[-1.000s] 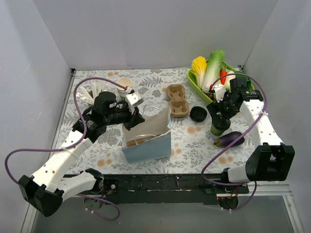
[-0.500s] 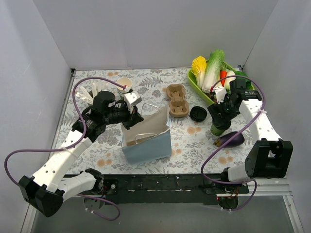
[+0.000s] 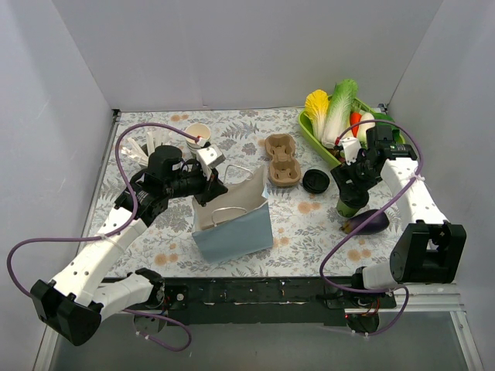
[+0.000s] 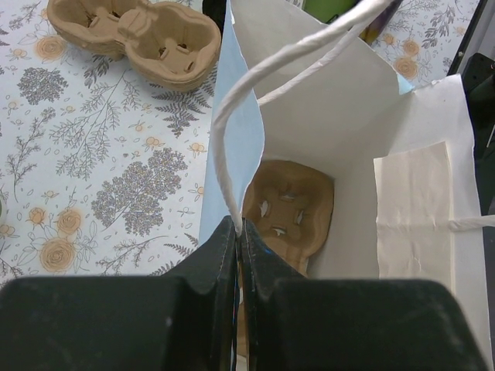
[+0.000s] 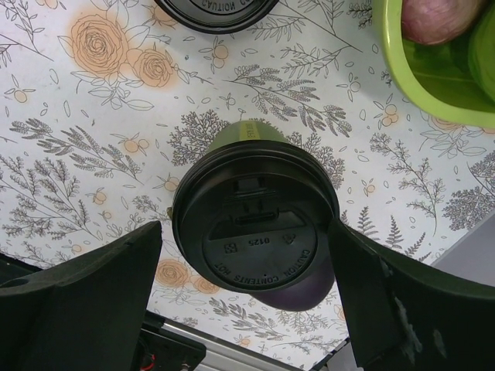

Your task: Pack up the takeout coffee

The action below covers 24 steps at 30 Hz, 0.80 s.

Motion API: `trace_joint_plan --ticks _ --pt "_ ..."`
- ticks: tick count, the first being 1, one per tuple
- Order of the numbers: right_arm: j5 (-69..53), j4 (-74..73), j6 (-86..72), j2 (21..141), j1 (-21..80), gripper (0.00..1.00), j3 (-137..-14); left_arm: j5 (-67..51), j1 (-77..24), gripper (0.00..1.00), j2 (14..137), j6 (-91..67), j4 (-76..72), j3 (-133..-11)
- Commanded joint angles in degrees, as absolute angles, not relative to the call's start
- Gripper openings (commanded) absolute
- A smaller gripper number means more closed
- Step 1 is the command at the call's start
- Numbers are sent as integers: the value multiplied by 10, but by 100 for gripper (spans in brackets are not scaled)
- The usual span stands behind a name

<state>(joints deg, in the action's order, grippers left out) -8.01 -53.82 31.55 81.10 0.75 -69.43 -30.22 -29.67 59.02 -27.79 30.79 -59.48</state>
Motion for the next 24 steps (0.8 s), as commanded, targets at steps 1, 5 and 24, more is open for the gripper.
trace_joint_plan --ticks 1,5,24 --pt "-102 -536 335 807 6 95 -718 -308 -292 0 583 -280 313 -586" --pt "-100 -548 368 801 6 96 -715 -312 -291 0 583 -281 312 -582" --pt "-122 -578 452 850 -23 95 -744 -316 -287 0 590 -282 315 -583"
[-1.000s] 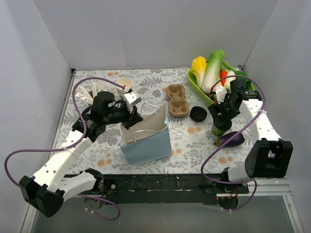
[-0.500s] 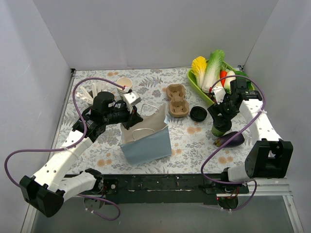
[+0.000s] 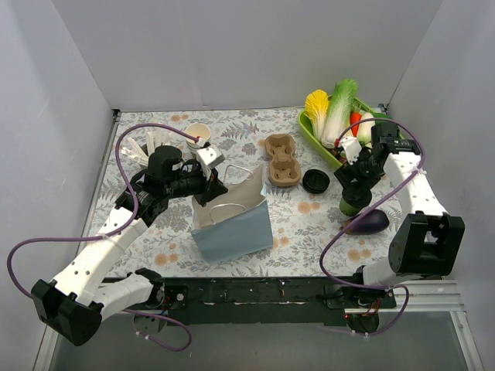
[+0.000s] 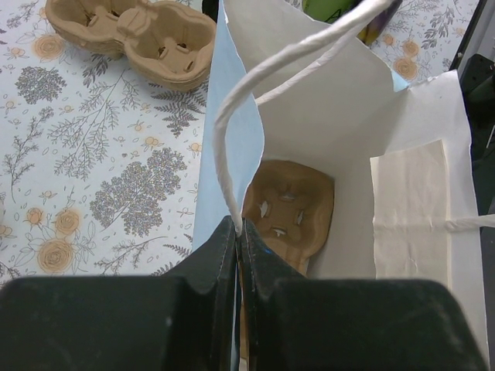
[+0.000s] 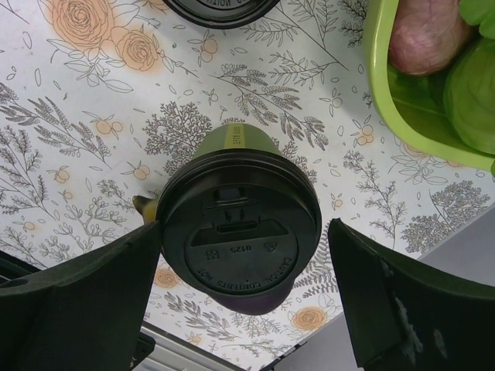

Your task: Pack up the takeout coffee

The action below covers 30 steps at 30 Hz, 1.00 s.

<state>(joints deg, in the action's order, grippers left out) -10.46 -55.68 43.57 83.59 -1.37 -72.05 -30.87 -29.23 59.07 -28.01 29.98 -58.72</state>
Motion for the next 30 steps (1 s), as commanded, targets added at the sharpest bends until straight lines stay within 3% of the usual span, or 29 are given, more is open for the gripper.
trace_joint_plan --ticks 1,7,16,23,28,30 --pt "-123 -579 453 854 -26 94 -746 -315 -287 0 590 -283 316 -584" --pt "-133 -591 457 871 -32 89 -750 -316 -281 0 591 -282 316 -581" --pt "-148 -621 466 868 -34 60 -772 -318 -282 0 594 -282 316 -580" --pt "-271 -747 450 831 -23 53 -934 -321 -282 0 597 -289 316 -588" --pt "-341 -750 393 806 18 49 -1100 -309 -282 0 604 -289 318 -609" --pt "-369 -750 375 812 52 42 -1138 -306 -282 0 608 -289 319 -619"
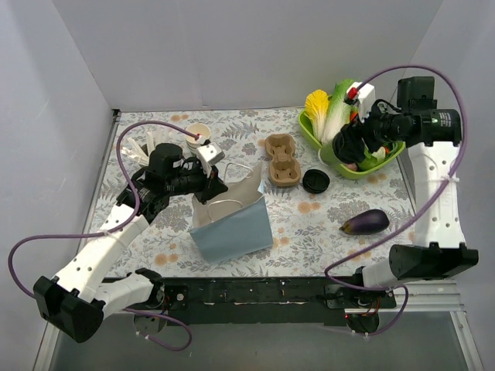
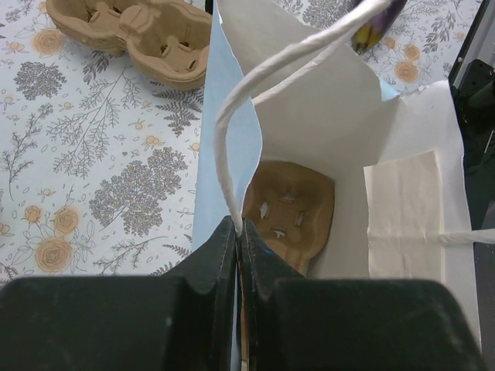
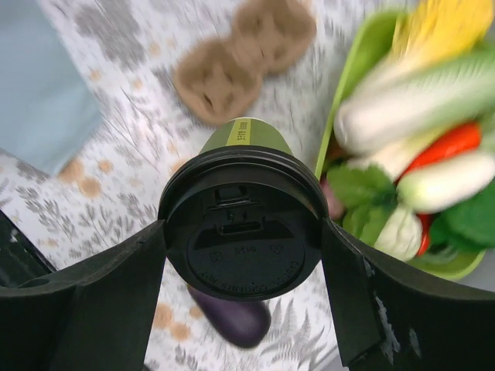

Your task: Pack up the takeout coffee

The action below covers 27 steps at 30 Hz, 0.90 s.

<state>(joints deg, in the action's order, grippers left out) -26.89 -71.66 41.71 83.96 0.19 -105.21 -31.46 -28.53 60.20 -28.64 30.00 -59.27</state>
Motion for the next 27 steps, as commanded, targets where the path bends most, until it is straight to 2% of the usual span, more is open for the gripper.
trace_joint_plan --ticks 1,3,7,13,20,27 --pt "-406 -750 354 816 64 40 -1176 -304 -282 0 609 -289 319 -623" --pt "-434 -732 320 830 106 32 -1208 -301 -281 0 614 -292 322 -632" --pt "-475 -694 258 847 175 25 -1266 -288 -282 1 621 -296 330 -677" --pt "-461 -688 288 860 266 13 -1284 -269 -282 0 638 -296 339 -707" --pt "-403 -690 381 844 364 6 -1236 -256 -282 0 644 -301 318 -715" --pt "-352 -638 365 818 374 2 -1227 -233 -280 0 643 -301 317 -706"
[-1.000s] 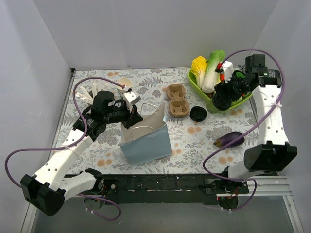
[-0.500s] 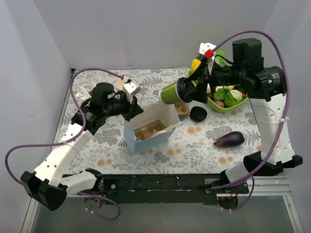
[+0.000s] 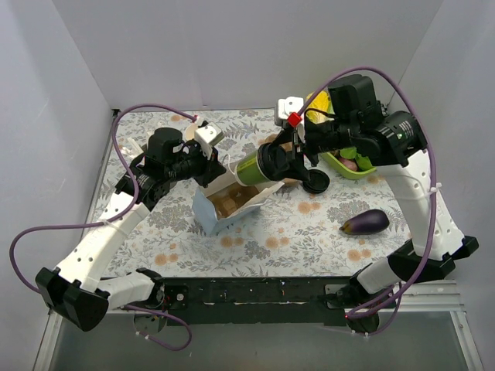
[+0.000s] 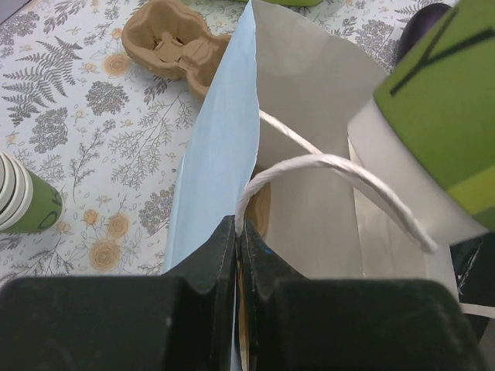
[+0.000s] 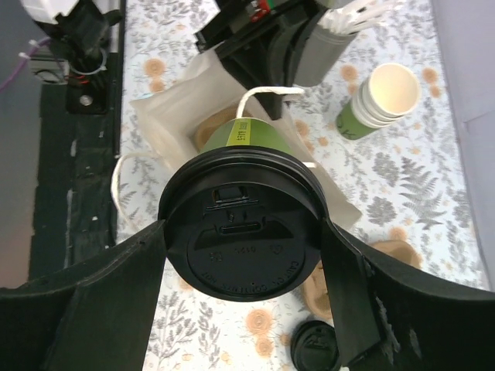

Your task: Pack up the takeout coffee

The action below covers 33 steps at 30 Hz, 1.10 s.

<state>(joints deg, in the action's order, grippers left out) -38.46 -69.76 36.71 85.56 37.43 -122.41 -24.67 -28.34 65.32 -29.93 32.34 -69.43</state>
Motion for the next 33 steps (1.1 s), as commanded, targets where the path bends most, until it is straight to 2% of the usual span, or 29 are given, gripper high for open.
trace_joint_plan --ticks 1,7,13,28,31,33 --pt "-350 -633 359 812 374 1 -1227 -233 -281 0 642 -300 317 -701" --pt "-359 -649 382 785 381 1 -1230 -232 -281 0 642 -293 320 -693" --pt "-345 -642 455 744 398 1 -1163 -246 -281 0 641 -293 320 -693" --pt "-236 -507 544 800 497 1 -1012 -302 -281 0 615 -262 344 -718" --pt "-221 -505 552 809 519 1 -993 -313 -281 3 610 -271 344 -717" --pt "-194 -504 562 804 536 1 -958 -319 -281 9 606 -281 343 -714"
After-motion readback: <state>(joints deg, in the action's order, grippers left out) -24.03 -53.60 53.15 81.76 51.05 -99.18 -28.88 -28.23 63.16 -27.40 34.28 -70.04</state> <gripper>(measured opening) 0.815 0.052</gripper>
